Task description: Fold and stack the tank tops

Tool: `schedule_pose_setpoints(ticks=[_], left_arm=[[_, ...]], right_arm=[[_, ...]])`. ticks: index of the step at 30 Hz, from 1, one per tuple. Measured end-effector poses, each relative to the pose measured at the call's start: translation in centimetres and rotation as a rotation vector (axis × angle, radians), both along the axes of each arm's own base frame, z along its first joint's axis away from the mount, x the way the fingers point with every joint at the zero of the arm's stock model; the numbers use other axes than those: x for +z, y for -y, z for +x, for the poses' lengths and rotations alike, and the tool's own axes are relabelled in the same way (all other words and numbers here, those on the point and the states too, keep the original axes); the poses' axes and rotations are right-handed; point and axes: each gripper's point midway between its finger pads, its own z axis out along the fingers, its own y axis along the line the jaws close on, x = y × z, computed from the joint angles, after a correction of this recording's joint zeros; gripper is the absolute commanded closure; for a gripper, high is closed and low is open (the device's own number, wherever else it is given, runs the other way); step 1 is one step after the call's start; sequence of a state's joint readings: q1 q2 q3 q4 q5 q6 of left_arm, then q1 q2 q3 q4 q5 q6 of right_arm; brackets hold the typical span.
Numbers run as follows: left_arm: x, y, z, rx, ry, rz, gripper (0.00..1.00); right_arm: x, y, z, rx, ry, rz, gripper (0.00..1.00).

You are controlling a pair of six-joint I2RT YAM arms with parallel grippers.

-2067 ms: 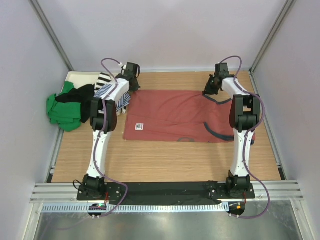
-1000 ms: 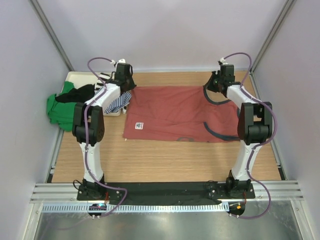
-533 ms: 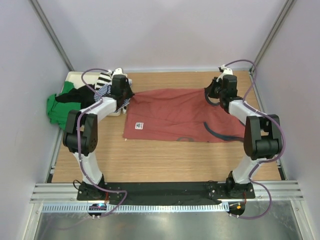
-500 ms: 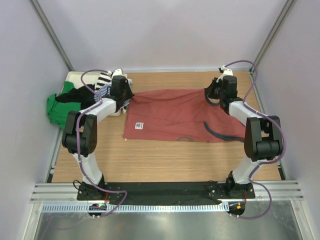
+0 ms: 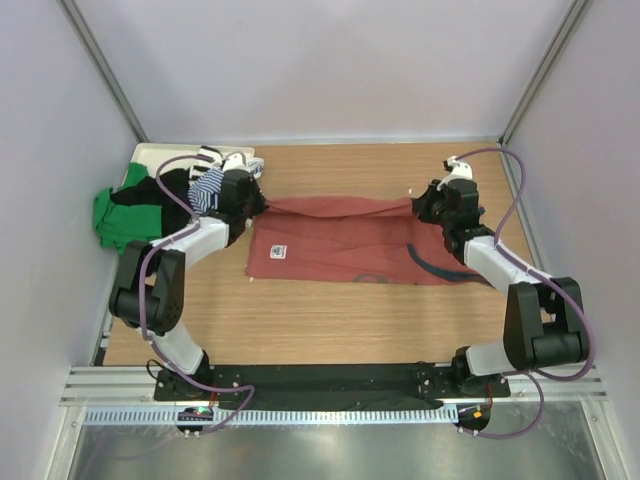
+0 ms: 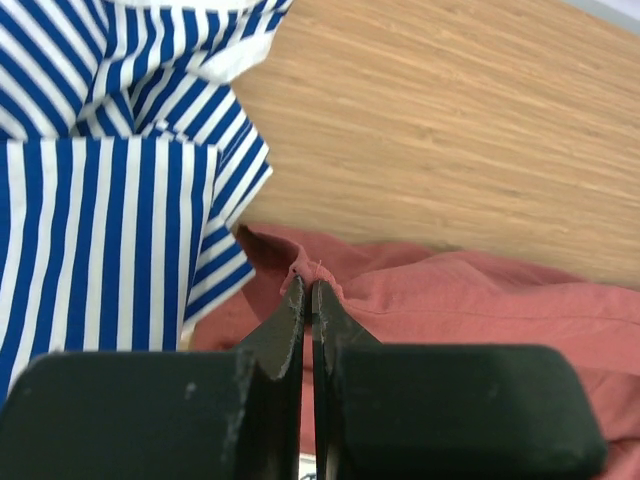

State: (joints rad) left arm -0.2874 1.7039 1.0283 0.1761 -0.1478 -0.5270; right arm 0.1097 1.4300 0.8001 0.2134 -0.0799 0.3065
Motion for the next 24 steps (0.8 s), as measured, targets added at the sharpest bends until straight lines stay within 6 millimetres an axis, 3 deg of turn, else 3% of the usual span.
schedule_pose_setpoints(ticks=[4,13,24], left_arm=[[-0.7,-0.3,-1.4,0.01,-0.017,-0.002,1.0],[-4.0,-1.5,-4.6,0.029,-0.093,0.023,1.0],[-5.4,-1.8,-5.8,0.028,-0.126,0.033,1.0]], right_arm=[[-0.7,0.0,-1.5,-0.013,-0.029,0.027,0.98],[-5.4,-0.4,-4.8,-0.031,-0.184,0.06,0.98],[-7.4,0.0,-6.4,-0.081,-0.268,0.08,0.98]])
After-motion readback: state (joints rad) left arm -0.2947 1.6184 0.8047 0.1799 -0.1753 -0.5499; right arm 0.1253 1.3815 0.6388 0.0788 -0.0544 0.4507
